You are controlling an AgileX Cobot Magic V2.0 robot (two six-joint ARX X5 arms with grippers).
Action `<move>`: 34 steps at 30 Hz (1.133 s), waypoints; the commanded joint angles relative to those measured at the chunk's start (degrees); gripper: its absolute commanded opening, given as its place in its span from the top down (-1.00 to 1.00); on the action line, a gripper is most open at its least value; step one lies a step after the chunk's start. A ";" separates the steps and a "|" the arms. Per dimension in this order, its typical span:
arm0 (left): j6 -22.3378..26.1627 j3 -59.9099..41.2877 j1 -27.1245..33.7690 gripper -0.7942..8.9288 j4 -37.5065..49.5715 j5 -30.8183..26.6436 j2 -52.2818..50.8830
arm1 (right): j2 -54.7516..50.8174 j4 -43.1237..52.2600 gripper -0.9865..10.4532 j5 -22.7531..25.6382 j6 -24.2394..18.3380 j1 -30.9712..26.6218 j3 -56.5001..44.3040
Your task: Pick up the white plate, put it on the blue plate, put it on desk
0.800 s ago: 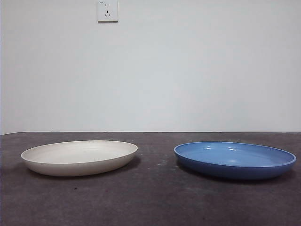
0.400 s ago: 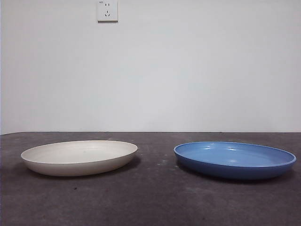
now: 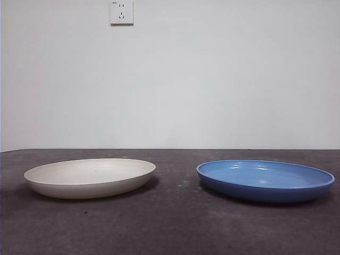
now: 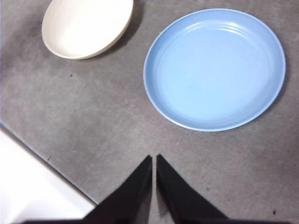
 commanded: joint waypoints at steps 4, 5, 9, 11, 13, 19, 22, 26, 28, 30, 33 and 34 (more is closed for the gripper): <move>0.70 1.11 -0.15 0.34 0.87 0.13 0.26 | 0.24 -0.09 0.37 -0.02 -0.09 0.39 1.03; 0.70 1.11 -0.15 0.20 0.85 0.13 0.26 | 0.24 -0.07 0.22 -0.02 0.17 0.39 1.03; 0.15 1.11 -0.15 -0.08 1.38 0.13 0.33 | 0.24 -0.04 0.05 0.00 0.28 0.39 1.03; -1.27 1.11 -0.15 -0.08 2.29 0.13 0.44 | 0.24 0.00 0.05 0.00 0.26 0.39 1.03; -1.77 1.11 -0.15 -0.08 2.95 0.11 0.74 | 0.24 0.00 0.05 0.00 0.28 0.39 1.03; -3.10 1.20 -0.15 -0.07 6.58 0.00 4.37 | 0.24 -0.02 0.05 -0.02 1.05 0.39 1.03; -5.38 1.40 -0.15 -0.06 10.03 -0.96 7.65 | 0.24 -0.02 0.05 -0.02 1.07 0.39 1.03; -6.56 3.10 -0.22 -0.06 12.76 -4.92 13.53 | 0.24 -0.02 0.05 -0.02 1.09 0.39 1.03; -6.60 4.72 -0.24 -0.06 12.92 -6.32 16.85 | 0.24 0.00 0.05 -0.02 1.09 0.39 1.03; -6.54 6.56 -0.35 -0.06 12.94 -8.17 20.35 | 0.24 0.02 0.05 -0.02 1.09 0.39 1.03; -6.25 9.33 -0.72 -0.06 13.05 -10.36 25.66 | 0.24 0.17 0.05 -0.02 1.09 0.39 1.03; -6.14 10.16 -0.90 -0.05 13.33 -10.88 27.54 | 0.24 0.26 0.05 -0.02 1.09 0.39 1.03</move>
